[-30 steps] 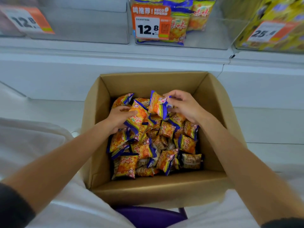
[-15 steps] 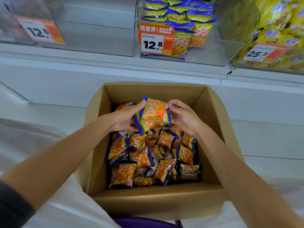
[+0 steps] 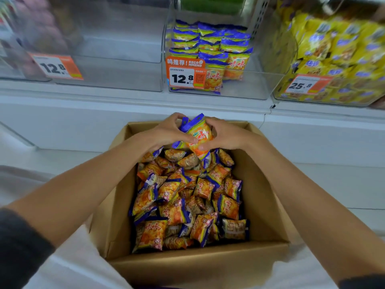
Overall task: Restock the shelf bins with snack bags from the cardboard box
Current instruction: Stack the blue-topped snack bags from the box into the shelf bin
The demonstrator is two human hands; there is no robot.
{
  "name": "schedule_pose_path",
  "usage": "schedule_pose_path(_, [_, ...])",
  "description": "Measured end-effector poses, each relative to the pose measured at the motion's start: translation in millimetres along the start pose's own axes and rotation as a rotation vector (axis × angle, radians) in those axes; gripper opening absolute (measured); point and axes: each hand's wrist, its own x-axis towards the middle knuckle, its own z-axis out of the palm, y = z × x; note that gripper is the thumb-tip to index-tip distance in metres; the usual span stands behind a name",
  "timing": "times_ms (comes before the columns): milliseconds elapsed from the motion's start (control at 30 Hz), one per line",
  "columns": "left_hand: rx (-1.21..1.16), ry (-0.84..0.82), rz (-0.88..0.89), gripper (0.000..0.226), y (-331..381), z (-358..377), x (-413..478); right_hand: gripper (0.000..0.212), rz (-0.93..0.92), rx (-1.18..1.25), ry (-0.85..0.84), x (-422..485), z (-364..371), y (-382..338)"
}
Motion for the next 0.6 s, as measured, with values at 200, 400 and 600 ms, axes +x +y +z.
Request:
schedule_pose_path(200, [0.095,-0.025,0.148,0.078,41.2,7.8,-5.0,0.06,0.018,0.017,0.107,-11.2,-14.5,-6.0])
schedule_pose_path(400, [0.231,0.083,0.364,0.072,89.1,15.2,7.4,0.044,-0.064,0.509,0.355,-27.3,-47.0,2.3])
schedule_pose_path(600, [0.266,0.157,0.485,0.071,177.1,21.8,50.0,0.072,-0.122,0.605,0.549,-15.8,-121.1,12.1])
